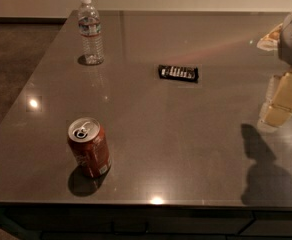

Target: Move rxbar chocolate near water bottle

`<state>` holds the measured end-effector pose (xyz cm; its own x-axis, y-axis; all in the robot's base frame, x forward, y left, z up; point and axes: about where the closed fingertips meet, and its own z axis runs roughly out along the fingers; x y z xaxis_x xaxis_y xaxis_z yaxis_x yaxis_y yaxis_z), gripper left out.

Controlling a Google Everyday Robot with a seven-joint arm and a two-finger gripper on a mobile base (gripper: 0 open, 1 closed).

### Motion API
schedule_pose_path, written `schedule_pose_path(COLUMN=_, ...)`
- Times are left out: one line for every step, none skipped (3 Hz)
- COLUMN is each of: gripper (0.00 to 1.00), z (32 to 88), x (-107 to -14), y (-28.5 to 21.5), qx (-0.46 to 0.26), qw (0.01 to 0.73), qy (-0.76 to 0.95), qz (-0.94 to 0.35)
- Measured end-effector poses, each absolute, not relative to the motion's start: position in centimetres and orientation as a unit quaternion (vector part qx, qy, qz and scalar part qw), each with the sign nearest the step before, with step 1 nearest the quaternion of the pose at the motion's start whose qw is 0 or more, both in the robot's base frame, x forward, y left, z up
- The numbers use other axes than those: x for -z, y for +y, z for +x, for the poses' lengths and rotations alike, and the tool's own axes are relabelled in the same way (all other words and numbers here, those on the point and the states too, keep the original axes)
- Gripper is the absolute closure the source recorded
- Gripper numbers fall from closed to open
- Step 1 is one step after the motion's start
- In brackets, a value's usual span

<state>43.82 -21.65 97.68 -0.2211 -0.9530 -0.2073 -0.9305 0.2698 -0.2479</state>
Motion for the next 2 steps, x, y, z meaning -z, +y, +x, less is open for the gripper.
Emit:
schedule_pose_path(gripper=0.00, z=43.8, x=-97.7, y=-21.6, qx=0.035, qw=0.160, qy=0.781, qz=-0.603)
schedule_pose_path(gripper=0.00, z=45.0, x=-97.7, y=-21.7, qx=0.031, qw=0.169, qy=0.789, qz=-0.590)
